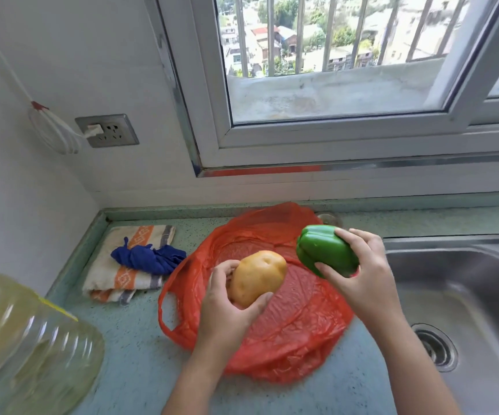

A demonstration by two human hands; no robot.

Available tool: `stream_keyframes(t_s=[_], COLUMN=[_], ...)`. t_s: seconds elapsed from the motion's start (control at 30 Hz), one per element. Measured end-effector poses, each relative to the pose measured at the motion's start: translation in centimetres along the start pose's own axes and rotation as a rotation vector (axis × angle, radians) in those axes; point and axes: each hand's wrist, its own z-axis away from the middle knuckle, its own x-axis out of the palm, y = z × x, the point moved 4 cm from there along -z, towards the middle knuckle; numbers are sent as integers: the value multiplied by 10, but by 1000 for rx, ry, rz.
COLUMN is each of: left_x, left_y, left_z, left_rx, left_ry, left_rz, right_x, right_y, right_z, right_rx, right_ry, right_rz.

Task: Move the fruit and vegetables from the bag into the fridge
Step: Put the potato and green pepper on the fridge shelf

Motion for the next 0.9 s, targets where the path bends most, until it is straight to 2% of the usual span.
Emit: stream_keyframes(t_s=[0.33, 0.67, 0.9], left_x=[-18, -44, -32], left_y=[40, 50, 64], left_z=[42, 89, 123], left_rx=[190, 237, 265], left_ry=[-133, -326, -484], left_rz=[30, 160, 267], right_x=[-61, -95, -130], right_y=[-36, -88, -105], right_z=[76, 175, 237], right_rx=[69, 192, 273], right_ry=[158, 294, 395], right_rz=[56, 184, 292])
